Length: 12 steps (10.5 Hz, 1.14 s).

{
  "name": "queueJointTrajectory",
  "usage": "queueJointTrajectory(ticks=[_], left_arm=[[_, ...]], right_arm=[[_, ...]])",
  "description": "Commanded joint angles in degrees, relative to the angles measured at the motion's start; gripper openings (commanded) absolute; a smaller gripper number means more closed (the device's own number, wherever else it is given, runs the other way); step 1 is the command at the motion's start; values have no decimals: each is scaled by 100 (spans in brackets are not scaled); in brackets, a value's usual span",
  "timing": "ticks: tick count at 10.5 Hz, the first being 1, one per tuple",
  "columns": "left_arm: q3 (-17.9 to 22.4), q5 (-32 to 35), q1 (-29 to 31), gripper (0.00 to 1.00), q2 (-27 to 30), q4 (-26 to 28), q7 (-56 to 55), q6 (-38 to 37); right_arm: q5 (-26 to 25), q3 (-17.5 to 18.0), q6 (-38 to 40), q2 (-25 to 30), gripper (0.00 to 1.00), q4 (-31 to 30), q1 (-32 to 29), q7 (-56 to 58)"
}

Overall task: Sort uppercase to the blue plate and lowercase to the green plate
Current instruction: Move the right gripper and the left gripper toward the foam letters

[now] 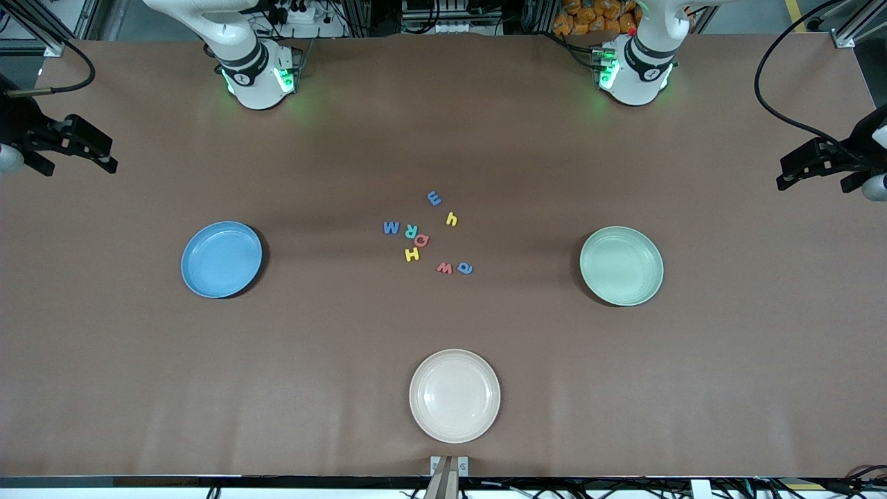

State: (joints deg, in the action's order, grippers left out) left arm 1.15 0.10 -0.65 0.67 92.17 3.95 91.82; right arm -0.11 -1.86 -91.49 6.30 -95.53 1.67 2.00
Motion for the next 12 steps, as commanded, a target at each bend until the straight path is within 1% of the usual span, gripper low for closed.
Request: queueJointTrajectory(ticks=[1, 3, 5, 7, 9, 10, 11, 12], left_arm=[[-27, -19, 30, 100, -23, -85, 35, -76], [-36, -89, 4, 100, -32, -102, -166, -67], [-44, -20, -14, 100, -15, -102, -193, -76], [-71, -80, -14, 100, 21, -94, -490, -76], [-97, -98, 30, 100, -14, 2, -292, -93], [-97, -98, -14, 100, -58, 73, -90, -215], [-106, -116, 3, 100, -233, 91, -105, -252], [-97, -307, 38, 100, -400, 108, -175, -269]], right_arm=[[-60, 28, -27, 90, 100, -45, -87, -16], [-60, 19, -18, 90, 100, -53, -157, 2], [-51, 28, -18, 47, 100, -62, -193, -7], [-42, 28, -9, -85, 100, -97, -184, -15], [28, 28, -44, -313, 100, -89, -167, -85], [37, 37, -105, -471, 100, -71, -123, -94], [37, 54, -236, -603, 100, -71, -18, -103], [46, 54, -394, -796, 100, -62, 78, -208]])
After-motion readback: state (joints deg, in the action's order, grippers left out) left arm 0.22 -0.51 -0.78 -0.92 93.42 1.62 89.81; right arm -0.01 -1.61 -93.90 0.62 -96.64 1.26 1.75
